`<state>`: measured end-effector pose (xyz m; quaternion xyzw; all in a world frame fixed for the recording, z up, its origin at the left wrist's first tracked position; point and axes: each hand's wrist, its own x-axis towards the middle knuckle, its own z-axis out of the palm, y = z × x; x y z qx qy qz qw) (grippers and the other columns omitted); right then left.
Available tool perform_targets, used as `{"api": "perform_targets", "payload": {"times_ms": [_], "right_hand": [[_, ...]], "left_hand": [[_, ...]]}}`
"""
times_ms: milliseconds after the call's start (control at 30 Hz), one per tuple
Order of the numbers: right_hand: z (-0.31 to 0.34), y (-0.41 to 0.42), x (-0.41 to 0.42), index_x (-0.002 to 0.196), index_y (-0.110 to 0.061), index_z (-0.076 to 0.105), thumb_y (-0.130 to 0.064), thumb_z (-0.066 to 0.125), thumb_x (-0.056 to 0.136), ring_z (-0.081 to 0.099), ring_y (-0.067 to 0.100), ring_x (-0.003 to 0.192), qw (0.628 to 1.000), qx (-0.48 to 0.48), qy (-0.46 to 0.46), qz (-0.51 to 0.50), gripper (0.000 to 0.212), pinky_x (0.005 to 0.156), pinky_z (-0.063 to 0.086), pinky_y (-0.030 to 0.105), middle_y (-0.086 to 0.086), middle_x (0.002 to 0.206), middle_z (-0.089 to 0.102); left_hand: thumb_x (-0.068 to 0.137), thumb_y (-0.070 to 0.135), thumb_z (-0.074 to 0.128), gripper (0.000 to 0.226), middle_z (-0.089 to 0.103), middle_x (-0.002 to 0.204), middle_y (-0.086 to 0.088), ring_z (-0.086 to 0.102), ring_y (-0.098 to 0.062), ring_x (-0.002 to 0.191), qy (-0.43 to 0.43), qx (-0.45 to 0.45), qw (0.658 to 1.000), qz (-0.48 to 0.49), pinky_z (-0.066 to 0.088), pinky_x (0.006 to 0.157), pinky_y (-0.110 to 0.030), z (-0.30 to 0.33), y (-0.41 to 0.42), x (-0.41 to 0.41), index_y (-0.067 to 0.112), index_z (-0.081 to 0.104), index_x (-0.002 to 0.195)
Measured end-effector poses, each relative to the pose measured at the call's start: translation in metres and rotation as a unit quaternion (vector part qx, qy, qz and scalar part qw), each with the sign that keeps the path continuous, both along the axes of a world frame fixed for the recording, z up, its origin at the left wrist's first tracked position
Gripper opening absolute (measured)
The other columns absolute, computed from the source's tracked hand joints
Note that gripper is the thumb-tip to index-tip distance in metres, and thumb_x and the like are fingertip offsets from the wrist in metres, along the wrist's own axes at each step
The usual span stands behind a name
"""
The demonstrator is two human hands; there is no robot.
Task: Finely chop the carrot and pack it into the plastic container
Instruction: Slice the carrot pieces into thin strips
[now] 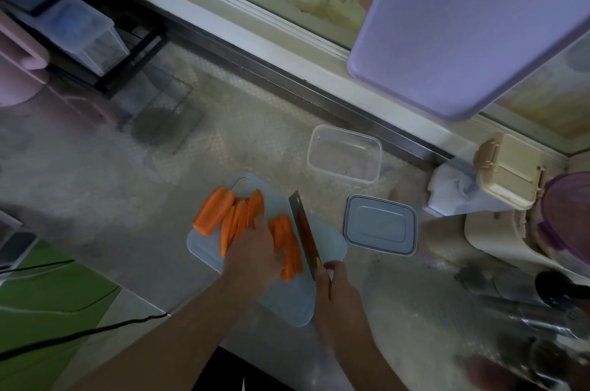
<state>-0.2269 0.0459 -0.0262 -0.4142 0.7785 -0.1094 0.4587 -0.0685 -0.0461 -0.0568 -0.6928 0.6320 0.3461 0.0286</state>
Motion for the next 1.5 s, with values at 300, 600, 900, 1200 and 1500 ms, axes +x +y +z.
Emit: {"api": "perform_targets", "payload": {"times_ms": [300,600,900,1200,1500], "right_hand": [[-0.005,-0.019,0.011,0.083,-0.020,0.049,-0.033,0.037,0.108,0.058,0.014,0.059,0.988,-0.045,0.121,0.084,0.030,0.056,0.048,0.032,0.001,0.068,0.057],[-0.002,-0.009,0.019,0.079,-0.025,0.044,-0.035,0.035,0.108,0.051,0.010,0.055,0.986,-0.041,0.124,0.101,0.033,0.049,0.034,0.020,-0.004,0.066,0.053],[-0.004,-0.017,0.021,0.078,-0.024,0.043,-0.033,0.036,0.108,0.055,0.010,0.058,0.984,-0.049,0.150,0.083,0.032,0.050,0.034,0.021,-0.004,0.066,0.054],[-0.007,-0.018,0.020,0.076,-0.022,0.046,-0.033,0.039,0.108,0.053,0.011,0.054,0.988,-0.059,0.121,0.077,0.034,0.051,0.044,0.029,-0.001,0.063,0.055],[0.001,-0.010,0.011,0.074,-0.028,0.044,-0.035,0.040,0.108,0.052,0.008,0.052,0.988,-0.044,0.105,0.101,0.036,0.047,0.039,0.019,-0.004,0.062,0.054]], "left_hand": [[0.096,0.040,0.071,0.029,0.063,0.091,0.004,0.061,-0.012,0.081,0.048,0.029,0.997,0.047,0.043,0.066,-0.028,0.011,0.000,-0.010,0.020,0.051,0.105],[0.094,0.028,0.069,0.021,0.061,0.077,0.006,0.059,-0.008,0.070,0.090,0.020,0.994,0.060,0.043,0.058,-0.027,0.004,0.011,-0.009,0.024,0.050,0.085],[0.098,0.035,0.069,0.024,0.067,0.078,0.003,0.065,-0.012,0.074,0.098,0.030,0.994,0.048,0.050,0.068,-0.032,0.005,0.008,-0.002,0.024,0.052,0.085],[0.101,0.035,0.062,0.021,0.071,0.076,-0.002,0.069,-0.014,0.068,0.119,0.042,0.988,0.084,0.059,0.067,-0.037,0.012,0.003,-0.006,0.020,0.057,0.087],[0.103,0.033,0.059,0.022,0.072,0.072,-0.006,0.074,-0.020,0.062,0.175,0.087,0.968,0.158,0.065,0.061,-0.047,0.006,0.005,-0.009,0.017,0.058,0.087]]}}
